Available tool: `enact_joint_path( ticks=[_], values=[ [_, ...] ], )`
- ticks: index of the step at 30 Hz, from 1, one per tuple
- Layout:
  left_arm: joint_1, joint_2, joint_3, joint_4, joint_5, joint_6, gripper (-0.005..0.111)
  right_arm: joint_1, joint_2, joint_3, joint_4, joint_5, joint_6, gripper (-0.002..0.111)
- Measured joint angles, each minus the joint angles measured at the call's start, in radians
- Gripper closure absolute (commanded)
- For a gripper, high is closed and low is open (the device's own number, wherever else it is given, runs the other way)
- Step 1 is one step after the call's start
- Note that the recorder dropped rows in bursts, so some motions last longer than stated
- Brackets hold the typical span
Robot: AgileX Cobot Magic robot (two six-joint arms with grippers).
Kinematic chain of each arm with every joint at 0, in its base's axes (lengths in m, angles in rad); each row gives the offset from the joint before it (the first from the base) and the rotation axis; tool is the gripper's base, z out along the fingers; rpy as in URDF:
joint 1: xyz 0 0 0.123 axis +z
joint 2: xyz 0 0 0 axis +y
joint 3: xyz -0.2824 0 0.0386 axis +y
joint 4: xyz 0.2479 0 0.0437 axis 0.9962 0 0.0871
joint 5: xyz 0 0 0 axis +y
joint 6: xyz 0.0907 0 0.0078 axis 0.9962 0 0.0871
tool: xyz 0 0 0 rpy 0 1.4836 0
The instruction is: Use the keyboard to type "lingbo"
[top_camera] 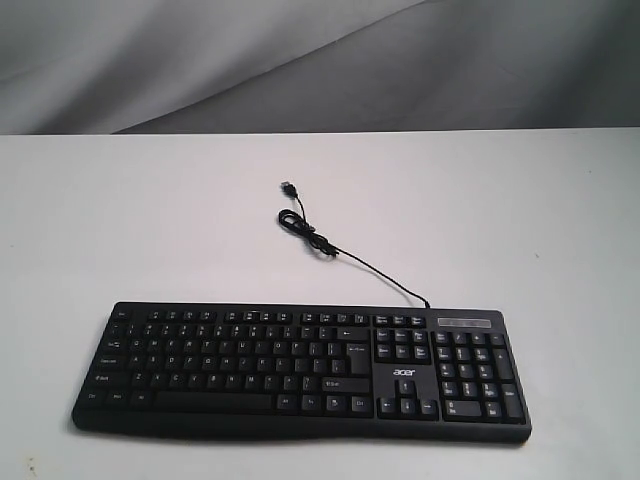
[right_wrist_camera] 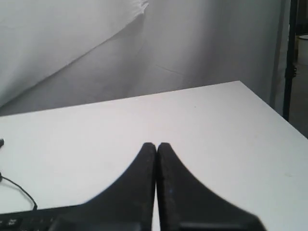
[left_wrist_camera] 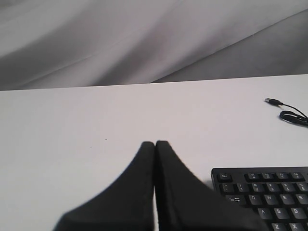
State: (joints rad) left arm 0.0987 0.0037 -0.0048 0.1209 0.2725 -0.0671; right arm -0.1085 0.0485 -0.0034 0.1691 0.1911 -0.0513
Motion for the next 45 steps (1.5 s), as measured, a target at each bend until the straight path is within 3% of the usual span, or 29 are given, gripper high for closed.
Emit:
enact_joint_path(
  ticks=[8, 45],
  values=[
    [0.0, 0.0, 0.0, 0.0, 0.0, 0.0, 0.106, -0.002, -0.043, 0.0, -0.096, 0.143, -0.002, 0.108],
    [0.0, 0.0, 0.0, 0.0, 0.0, 0.0, 0.106, -0.002, -0.043, 0.0, -0.103, 0.149, 0.002, 0.108]
  ],
)
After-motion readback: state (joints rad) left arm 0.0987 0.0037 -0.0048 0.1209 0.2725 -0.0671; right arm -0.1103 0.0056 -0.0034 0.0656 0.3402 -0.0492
